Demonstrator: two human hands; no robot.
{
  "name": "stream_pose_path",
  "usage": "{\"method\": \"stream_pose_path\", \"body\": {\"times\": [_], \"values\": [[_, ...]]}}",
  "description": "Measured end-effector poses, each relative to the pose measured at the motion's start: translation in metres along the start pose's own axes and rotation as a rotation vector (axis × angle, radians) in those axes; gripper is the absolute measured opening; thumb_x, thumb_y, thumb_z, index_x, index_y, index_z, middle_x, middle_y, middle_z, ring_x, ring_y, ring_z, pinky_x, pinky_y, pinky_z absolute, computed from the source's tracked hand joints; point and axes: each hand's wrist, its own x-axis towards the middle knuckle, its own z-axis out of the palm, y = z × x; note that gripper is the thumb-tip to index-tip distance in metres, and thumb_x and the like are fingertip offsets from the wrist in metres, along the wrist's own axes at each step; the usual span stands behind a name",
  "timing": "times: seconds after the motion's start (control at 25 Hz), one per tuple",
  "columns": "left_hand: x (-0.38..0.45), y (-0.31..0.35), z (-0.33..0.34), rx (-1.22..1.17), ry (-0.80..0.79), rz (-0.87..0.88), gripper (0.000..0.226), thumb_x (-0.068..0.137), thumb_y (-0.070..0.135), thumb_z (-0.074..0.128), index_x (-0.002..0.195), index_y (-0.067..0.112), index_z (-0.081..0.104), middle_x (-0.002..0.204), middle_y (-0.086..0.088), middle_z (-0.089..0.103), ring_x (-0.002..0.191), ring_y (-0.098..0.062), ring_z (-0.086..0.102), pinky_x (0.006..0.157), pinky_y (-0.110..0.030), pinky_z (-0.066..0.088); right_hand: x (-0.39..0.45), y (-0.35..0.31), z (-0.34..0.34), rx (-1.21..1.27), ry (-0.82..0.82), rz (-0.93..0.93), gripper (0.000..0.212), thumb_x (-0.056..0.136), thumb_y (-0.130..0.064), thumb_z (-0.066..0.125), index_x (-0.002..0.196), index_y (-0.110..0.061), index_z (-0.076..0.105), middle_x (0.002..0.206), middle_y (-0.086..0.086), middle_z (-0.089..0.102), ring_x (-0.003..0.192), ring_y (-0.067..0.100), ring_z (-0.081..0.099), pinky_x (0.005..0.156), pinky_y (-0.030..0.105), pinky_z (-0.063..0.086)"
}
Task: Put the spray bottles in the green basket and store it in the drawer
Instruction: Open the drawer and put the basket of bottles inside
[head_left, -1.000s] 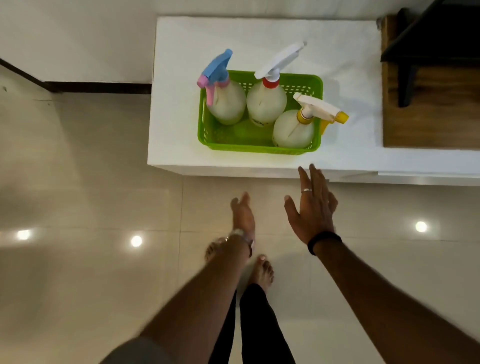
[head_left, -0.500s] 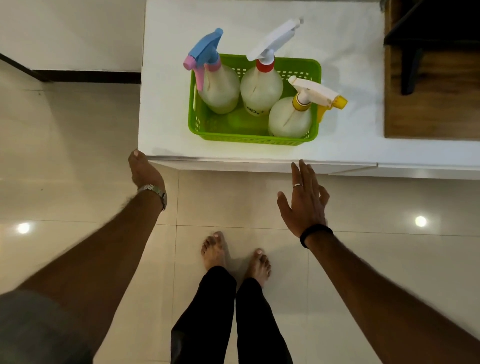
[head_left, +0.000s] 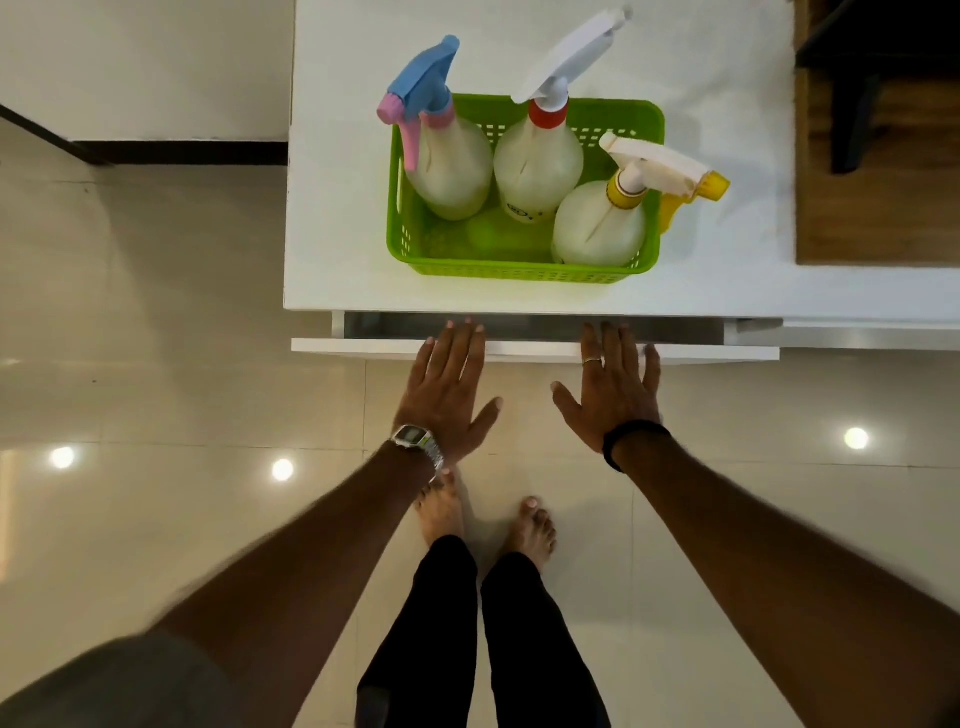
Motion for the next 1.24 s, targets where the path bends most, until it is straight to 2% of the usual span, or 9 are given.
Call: {"method": "stream_pose_path", "body": {"times": [0.12, 0.2, 0.28, 0.44, 0.56, 0.8, 0.92, 1.08, 1.24], "values": [[-0.001, 0.014, 0.001, 0.032, -0.082, -0.062, 0.091, 0.097, 0.054, 0.043, 0.164, 0.006, 0.004, 0.173, -0.017, 0.007, 0.162, -0.035, 0.007, 0.132, -0.051, 0.006, -0.001, -0.010, 0.001, 0.006, 0.012, 0.044, 0.079, 0.090, -0.052, 0.051, 0.155, -0.014, 0.024, 0.155, 0.016, 0.032, 0.150, 0.035, 0.017, 0.122, 0.057, 0.011], [-0.004, 0.019, -0.002, -0.007, -0.124, -0.102, 0.093, 0.097, 0.054, 0.045, 0.164, 0.006, 0.002, 0.173, -0.017, 0.005, 0.162, -0.036, 0.003, 0.132, -0.050, 0.005, -0.011, -0.009, 0.000, 0.011, -0.014, 0.045, 0.078, 0.090, -0.049, 0.052, 0.155, -0.015, 0.024, 0.157, 0.015, 0.029, 0.151, 0.034, 0.015, 0.122, 0.057, 0.013], [-0.020, 0.025, 0.002, -0.003, -0.165, -0.107, 0.096, 0.096, 0.054, 0.046, 0.164, 0.007, -0.004, 0.174, -0.016, -0.001, 0.162, -0.036, -0.002, 0.132, -0.050, 0.004, -0.025, -0.003, 0.000, -0.001, -0.070, 0.019, 0.080, 0.092, -0.048, 0.051, 0.157, -0.018, 0.017, 0.162, 0.014, 0.020, 0.153, 0.032, 0.008, 0.122, 0.059, 0.010], [-0.055, 0.033, 0.015, 0.025, -0.245, -0.107, 0.105, 0.094, 0.057, 0.049, 0.162, 0.008, -0.013, 0.173, -0.014, -0.014, 0.161, -0.036, -0.012, 0.132, -0.052, 0.004, -0.068, 0.000, 0.013, -0.005, -0.199, 0.008, 0.090, 0.094, -0.050, 0.048, 0.158, -0.023, -0.008, 0.168, 0.012, -0.010, 0.154, 0.031, -0.013, 0.122, 0.062, 0.004], [-0.089, 0.043, 0.027, 0.023, -0.313, -0.113, 0.110, 0.092, 0.059, 0.051, 0.162, 0.008, -0.016, 0.172, -0.015, -0.021, 0.160, -0.036, -0.016, 0.132, -0.053, 0.004, -0.102, -0.006, 0.026, -0.005, -0.265, 0.031, 0.094, 0.094, -0.051, 0.048, 0.158, -0.020, -0.014, 0.166, 0.014, -0.019, 0.153, 0.033, -0.018, 0.122, 0.061, 0.005], [-0.158, 0.058, 0.044, -0.027, -0.401, -0.103, 0.107, 0.093, 0.060, 0.047, 0.162, 0.008, -0.016, 0.170, -0.015, -0.025, 0.159, -0.036, -0.019, 0.132, -0.052, 0.001, -0.172, -0.007, 0.051, 0.120, -0.273, 0.038, 0.083, 0.098, -0.045, 0.040, 0.158, -0.018, -0.011, 0.166, 0.013, -0.020, 0.152, 0.030, -0.020, 0.124, 0.056, 0.002], [-0.184, 0.060, 0.052, -0.030, -0.445, -0.088, 0.105, 0.094, 0.060, 0.045, 0.162, 0.010, -0.017, 0.170, -0.014, -0.026, 0.159, -0.035, -0.020, 0.132, -0.051, 0.001, -0.199, -0.002, 0.065, 0.097, -0.316, 0.015, 0.091, 0.096, -0.043, 0.048, 0.157, -0.019, -0.016, 0.165, 0.014, -0.022, 0.152, 0.033, -0.019, 0.123, 0.057, 0.007], [-0.211, 0.071, 0.064, -0.023, -0.492, -0.108, 0.103, 0.093, 0.063, 0.043, 0.163, 0.011, -0.013, 0.171, -0.015, -0.024, 0.160, -0.037, -0.018, 0.130, -0.050, -0.004, -0.226, 0.001, 0.082, 0.075, -0.393, 0.024, 0.097, 0.094, -0.050, 0.048, 0.155, -0.020, -0.022, 0.164, 0.014, -0.026, 0.151, 0.033, -0.021, 0.123, 0.057, 0.007], [-0.231, 0.081, 0.069, -0.044, -0.514, -0.145, 0.101, 0.092, 0.064, 0.039, 0.163, 0.011, -0.010, 0.171, -0.014, -0.022, 0.160, -0.036, -0.017, 0.128, -0.047, -0.007, -0.246, 0.001, 0.087, 0.037, -0.429, 0.045, 0.093, 0.094, -0.056, 0.042, 0.156, -0.021, -0.018, 0.165, 0.013, -0.021, 0.153, 0.031, -0.017, 0.123, 0.058, 0.005]]}}
